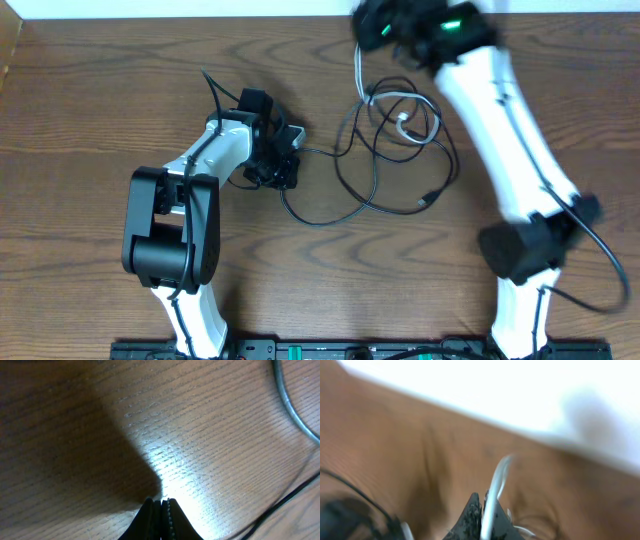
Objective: Untangle cables
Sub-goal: 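Pull the white cable away to the right with the right gripper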
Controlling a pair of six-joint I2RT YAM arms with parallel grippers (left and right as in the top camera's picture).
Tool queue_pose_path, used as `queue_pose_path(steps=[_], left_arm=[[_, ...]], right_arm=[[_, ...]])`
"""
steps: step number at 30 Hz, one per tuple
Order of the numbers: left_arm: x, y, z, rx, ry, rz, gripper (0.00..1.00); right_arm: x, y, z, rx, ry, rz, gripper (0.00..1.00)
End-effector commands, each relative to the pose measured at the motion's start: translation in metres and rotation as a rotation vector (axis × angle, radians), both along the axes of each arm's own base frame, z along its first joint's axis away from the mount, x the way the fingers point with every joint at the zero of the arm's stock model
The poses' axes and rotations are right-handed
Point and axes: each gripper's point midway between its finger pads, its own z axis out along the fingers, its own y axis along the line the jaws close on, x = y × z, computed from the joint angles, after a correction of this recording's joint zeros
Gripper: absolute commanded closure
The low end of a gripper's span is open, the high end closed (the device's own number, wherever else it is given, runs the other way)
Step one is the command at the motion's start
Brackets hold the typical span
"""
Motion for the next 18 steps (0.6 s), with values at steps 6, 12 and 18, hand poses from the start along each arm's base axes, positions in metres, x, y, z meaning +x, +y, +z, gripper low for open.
queue_pose_path(steps=[6,12,18], left_arm=[[0.000,-0.001,0.004,-0.013,-0.001,0.005,0.93],[0.000,-0.001,0.004,-0.013,-0.001,0.005,0.92],[0.000,-0.001,0.004,-0.013,0.001,0.005,0.93]], right_arm=[[-0.077,-0.052,0.223,0.222,-0.456,-0.043,0.99],[-0.130,-0.073,0.292,0.295,-0.632,-0.039,0.99],[-0.152,-0.083,0.316,0.311,-0.703,-0.039,0.99]])
